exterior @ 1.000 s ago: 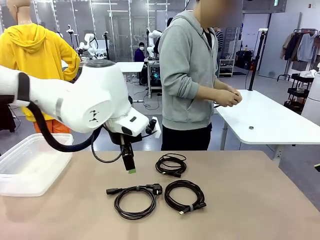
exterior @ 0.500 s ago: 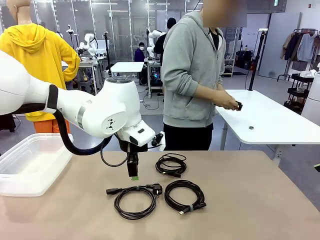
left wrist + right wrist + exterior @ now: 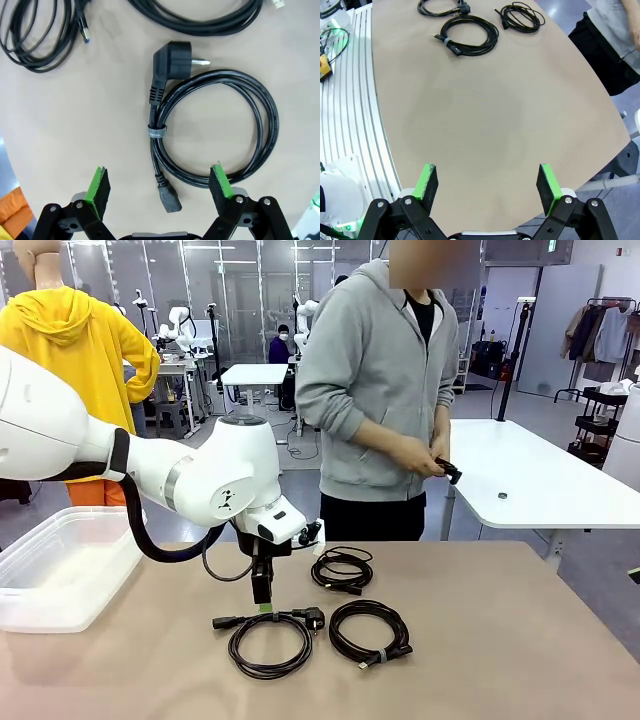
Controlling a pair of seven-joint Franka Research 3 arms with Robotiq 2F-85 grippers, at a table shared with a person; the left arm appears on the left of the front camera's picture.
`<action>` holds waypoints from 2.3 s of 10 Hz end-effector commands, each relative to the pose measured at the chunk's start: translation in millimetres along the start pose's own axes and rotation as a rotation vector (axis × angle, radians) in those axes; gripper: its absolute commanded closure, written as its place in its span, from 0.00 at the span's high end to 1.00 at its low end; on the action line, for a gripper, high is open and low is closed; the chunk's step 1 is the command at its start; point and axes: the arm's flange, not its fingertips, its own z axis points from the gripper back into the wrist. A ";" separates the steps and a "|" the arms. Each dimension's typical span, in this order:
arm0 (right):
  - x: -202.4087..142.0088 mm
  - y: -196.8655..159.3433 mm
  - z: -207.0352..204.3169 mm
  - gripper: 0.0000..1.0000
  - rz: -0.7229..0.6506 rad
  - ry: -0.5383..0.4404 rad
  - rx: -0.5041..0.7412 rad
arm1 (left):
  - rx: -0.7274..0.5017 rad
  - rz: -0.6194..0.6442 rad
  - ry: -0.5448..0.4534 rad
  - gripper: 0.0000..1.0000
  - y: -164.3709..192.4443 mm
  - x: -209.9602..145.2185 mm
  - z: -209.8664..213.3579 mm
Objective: Organize and store the cables.
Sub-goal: Place the Power Cable into the Organizing box.
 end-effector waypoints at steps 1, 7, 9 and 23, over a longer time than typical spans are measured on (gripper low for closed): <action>0.5 -2.5 -0.8 1.00 0.005 -0.009 -0.009 | -0.025 -0.031 0.016 1.00 14.2 4.5 -9.5; 0.5 -2.5 -0.8 1.00 0.005 -0.009 -0.009 | -0.069 -0.030 0.017 1.00 25.7 9.7 -48.8; 0.5 -2.5 -0.8 1.00 0.005 -0.009 -0.009 | -0.084 -0.040 0.024 0.78 22.4 13.0 -55.9; 0.5 -2.5 -0.8 1.00 0.005 -0.009 -0.009 | -0.104 -0.036 0.005 0.03 27.9 3.6 43.2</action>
